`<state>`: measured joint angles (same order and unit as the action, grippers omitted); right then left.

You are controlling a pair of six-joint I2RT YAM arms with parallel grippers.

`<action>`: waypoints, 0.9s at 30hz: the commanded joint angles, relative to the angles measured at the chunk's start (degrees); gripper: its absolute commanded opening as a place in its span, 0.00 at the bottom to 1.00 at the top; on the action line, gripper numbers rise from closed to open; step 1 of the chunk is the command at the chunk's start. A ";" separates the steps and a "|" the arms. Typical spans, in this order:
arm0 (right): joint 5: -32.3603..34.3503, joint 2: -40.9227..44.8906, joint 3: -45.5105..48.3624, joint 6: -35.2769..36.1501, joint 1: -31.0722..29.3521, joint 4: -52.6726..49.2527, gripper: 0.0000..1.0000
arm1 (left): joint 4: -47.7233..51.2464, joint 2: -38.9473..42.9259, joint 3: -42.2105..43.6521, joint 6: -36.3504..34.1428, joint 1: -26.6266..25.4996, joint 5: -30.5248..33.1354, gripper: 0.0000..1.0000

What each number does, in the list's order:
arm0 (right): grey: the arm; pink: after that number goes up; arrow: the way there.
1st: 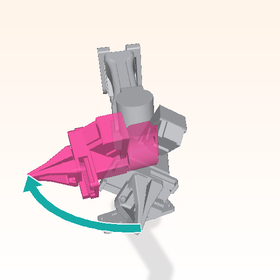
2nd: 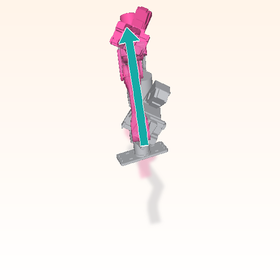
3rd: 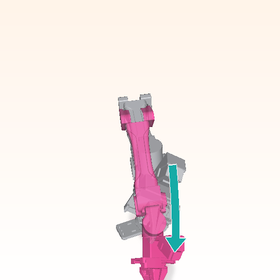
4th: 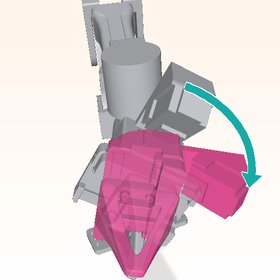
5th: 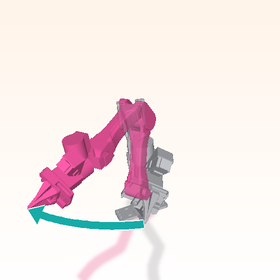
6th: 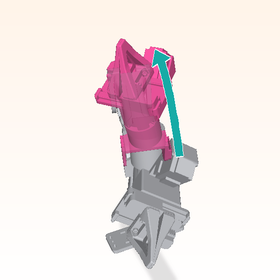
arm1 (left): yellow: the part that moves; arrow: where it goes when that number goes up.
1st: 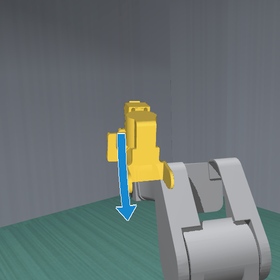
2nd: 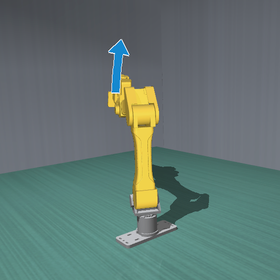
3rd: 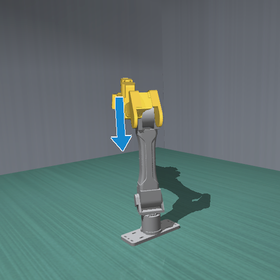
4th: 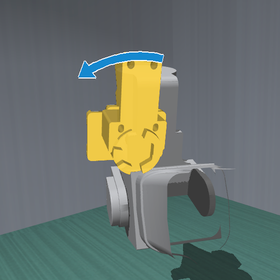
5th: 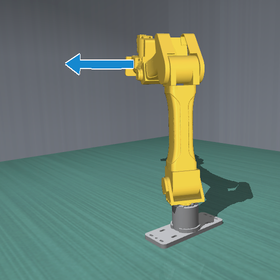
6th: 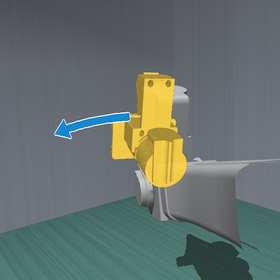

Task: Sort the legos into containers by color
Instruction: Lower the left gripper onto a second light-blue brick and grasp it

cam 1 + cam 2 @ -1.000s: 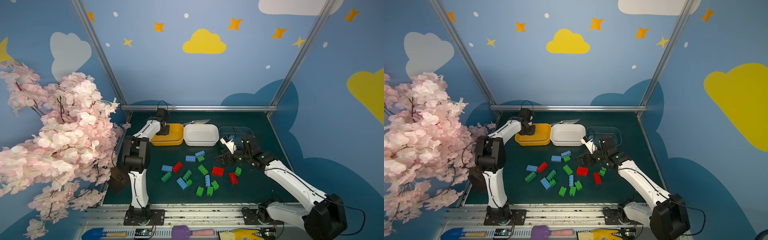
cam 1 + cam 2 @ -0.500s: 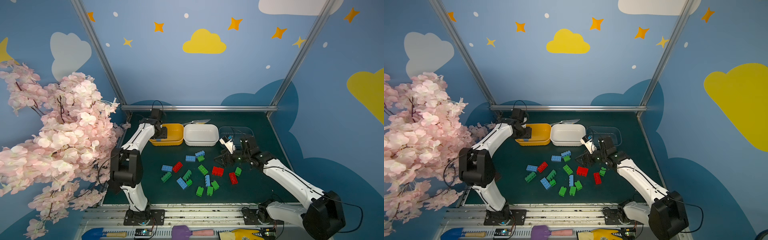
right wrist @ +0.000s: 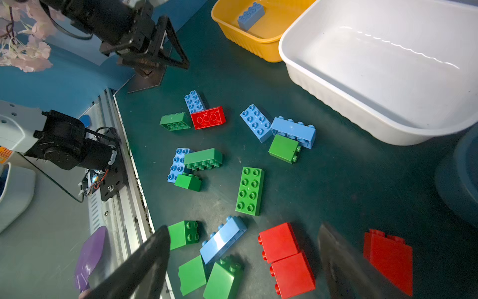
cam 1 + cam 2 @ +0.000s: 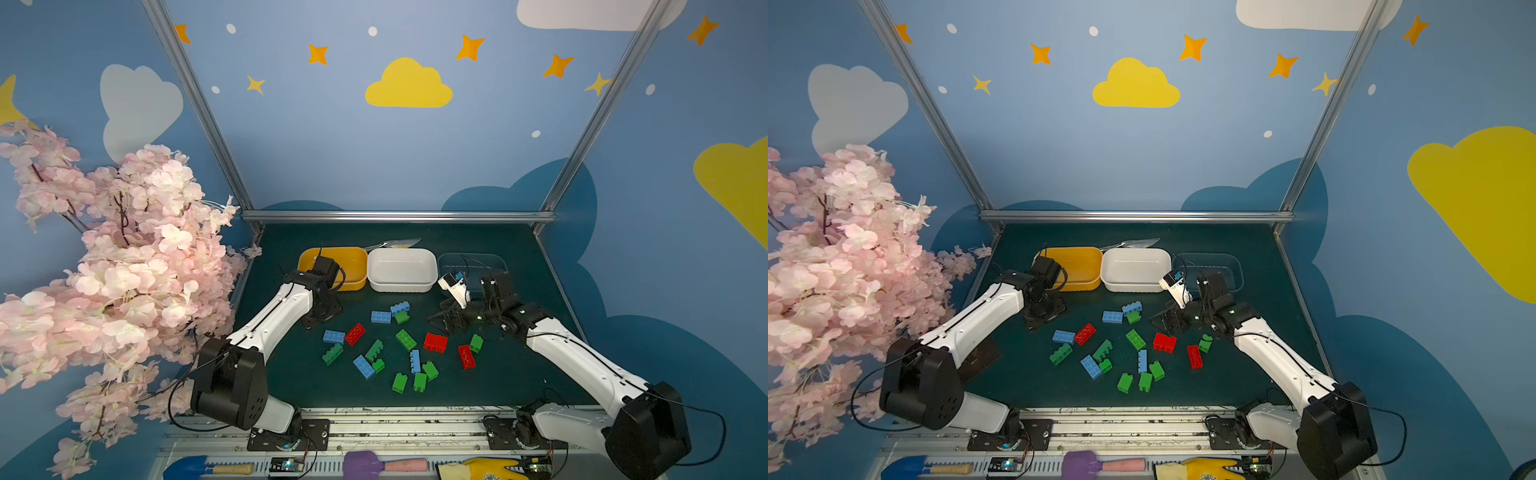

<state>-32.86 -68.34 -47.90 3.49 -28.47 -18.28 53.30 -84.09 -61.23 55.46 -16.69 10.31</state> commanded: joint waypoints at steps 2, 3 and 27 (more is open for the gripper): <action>-2.07 0.43 -0.79 0.63 0.26 -1.40 0.88 | 1.40 -0.02 0.81 17.83 -2.40 1.40 0.73; -2.20 0.49 -0.75 0.64 0.26 -1.36 0.88 | 1.74 -0.75 0.76 19.81 -2.82 2.07 0.72; -2.38 1.18 -0.90 1.89 1.90 -3.72 0.88 | -9.05 -12.83 5.68 26.76 -4.58 -0.52 0.33</action>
<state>-34.33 -68.27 -47.90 4.84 -27.00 -20.88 43.77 -96.57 -55.57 82.54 -21.08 9.47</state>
